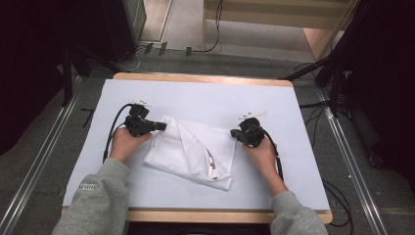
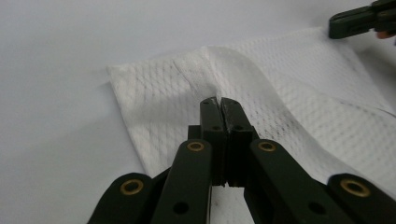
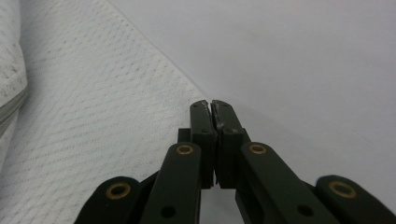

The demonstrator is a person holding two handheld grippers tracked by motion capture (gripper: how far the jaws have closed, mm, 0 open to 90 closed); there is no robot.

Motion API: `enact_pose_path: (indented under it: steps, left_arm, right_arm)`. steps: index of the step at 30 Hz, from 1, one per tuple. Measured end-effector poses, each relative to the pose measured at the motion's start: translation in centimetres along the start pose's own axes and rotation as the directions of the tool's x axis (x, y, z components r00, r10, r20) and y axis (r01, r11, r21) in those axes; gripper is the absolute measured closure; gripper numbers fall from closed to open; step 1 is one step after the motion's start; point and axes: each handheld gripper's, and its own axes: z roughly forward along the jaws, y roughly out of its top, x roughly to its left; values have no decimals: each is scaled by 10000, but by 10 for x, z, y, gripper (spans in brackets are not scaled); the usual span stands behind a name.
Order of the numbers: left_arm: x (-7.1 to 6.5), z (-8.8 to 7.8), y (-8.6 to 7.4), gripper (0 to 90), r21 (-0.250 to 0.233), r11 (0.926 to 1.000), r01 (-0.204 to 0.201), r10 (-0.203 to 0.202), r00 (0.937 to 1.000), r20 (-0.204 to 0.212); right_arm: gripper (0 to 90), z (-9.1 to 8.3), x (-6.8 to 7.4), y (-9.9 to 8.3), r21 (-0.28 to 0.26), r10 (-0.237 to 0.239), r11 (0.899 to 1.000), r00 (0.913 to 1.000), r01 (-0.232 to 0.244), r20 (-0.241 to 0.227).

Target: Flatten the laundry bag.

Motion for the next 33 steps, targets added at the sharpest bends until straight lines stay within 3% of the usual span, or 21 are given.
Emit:
enact_pose_path:
  steps: [3,10,11,19,27,29,33]
  left_arm:
    - [-6,-13,-2,900,-369,9992,-170,174,9998,126]
    - [-14,-33,-11,900,-691,9970,-344,359,9991,216]
    - [-17,-39,-16,900,-753,9966,-348,366,9991,229]
    - [-21,-52,-34,900,-744,9972,11,15,9994,347]
    - [-29,-50,-53,900,-101,9999,79,-73,9985,549]
    - [-29,-46,-59,893,226,9996,164,-177,9980,602]
    - [-26,-47,-60,822,137,9995,282,-289,9980,570]
  right_arm:
    - [900,-3,-15,2,-103,336,9994,9991,-333,250]
    - [900,-7,-38,7,-236,788,9967,9951,-775,590]
    - [900,-9,-47,8,-284,955,9952,9930,-937,699]
    - [900,-14,-78,9,-451,1593,9868,9823,-1554,991]
    - [900,-10,-91,10,-367,1746,9845,9761,-1712,1295]
    - [897,-6,-89,11,-178,1733,9849,9782,-1724,1142]
    - [827,-7,-84,13,-209,1562,9877,9825,-1549,1012]
